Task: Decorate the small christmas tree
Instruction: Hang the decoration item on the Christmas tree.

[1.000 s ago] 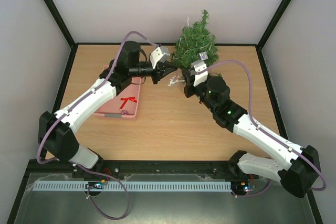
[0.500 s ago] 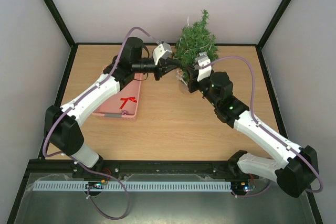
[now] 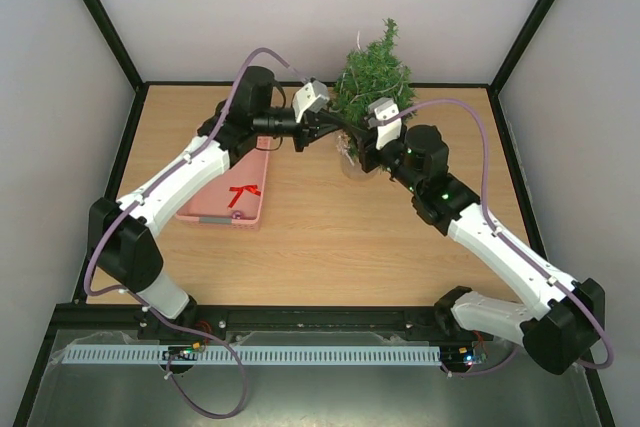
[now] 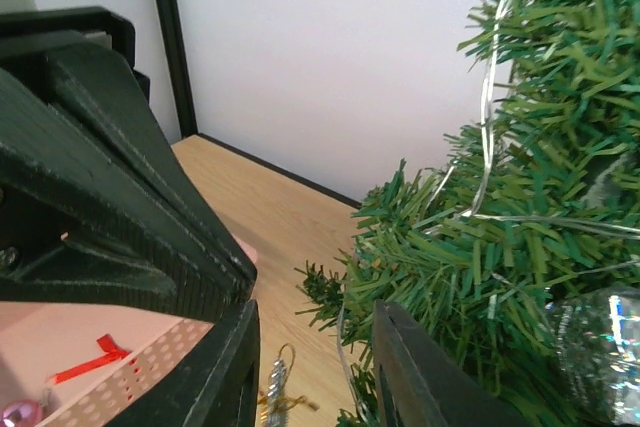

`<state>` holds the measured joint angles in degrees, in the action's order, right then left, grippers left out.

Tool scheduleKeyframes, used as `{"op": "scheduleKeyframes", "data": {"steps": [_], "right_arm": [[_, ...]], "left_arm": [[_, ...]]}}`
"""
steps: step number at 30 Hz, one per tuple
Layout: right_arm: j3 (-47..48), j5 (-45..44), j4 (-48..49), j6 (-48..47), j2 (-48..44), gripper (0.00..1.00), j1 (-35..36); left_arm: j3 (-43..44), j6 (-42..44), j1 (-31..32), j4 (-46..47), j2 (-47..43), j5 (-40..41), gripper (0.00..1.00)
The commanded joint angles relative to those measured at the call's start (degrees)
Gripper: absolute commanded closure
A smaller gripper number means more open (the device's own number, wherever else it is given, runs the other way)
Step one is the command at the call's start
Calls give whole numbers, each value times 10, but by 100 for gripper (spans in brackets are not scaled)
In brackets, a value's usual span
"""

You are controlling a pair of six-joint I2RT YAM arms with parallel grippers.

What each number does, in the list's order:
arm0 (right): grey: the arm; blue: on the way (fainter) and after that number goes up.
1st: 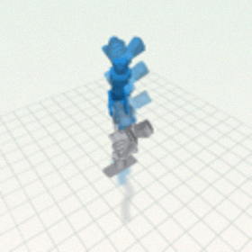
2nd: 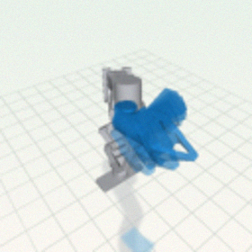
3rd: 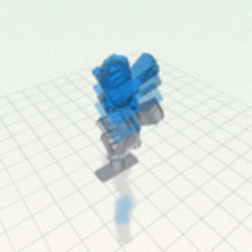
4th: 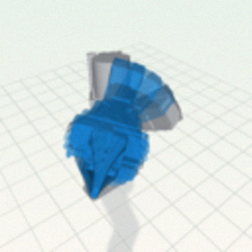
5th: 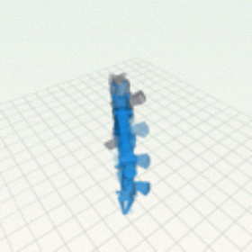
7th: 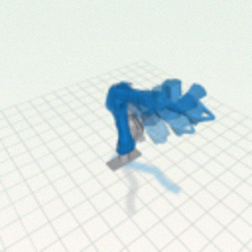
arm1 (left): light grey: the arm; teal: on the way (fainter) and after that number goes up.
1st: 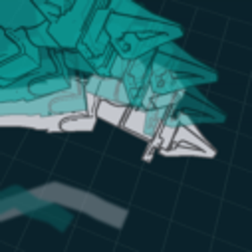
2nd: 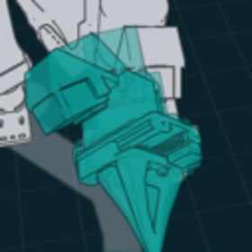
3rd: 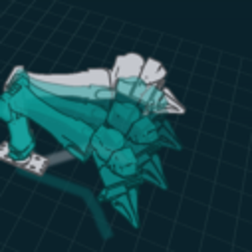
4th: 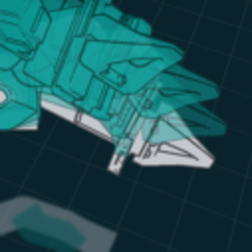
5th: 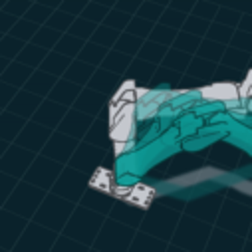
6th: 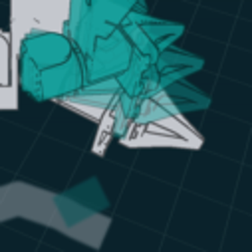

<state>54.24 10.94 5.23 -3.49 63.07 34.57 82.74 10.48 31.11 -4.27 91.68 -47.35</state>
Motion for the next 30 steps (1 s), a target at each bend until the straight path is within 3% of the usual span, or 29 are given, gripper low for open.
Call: {"op": "scheduleKeyframes", "data": {"steps": [1, 12, 30], "right_arm": [[19, 39, -10, -18, 12, 69, -1], [17, 48, -5, -22, 19, 70, -1], [0, 42, 53, -13, 39, 80, -2]], "left_arm": [[24, 16, -4, -2, 1, -30, 98], [28, 11, -3, -4, 1, -38, 98], [33, 14, -4, -11, 10, -59, 98]]}}
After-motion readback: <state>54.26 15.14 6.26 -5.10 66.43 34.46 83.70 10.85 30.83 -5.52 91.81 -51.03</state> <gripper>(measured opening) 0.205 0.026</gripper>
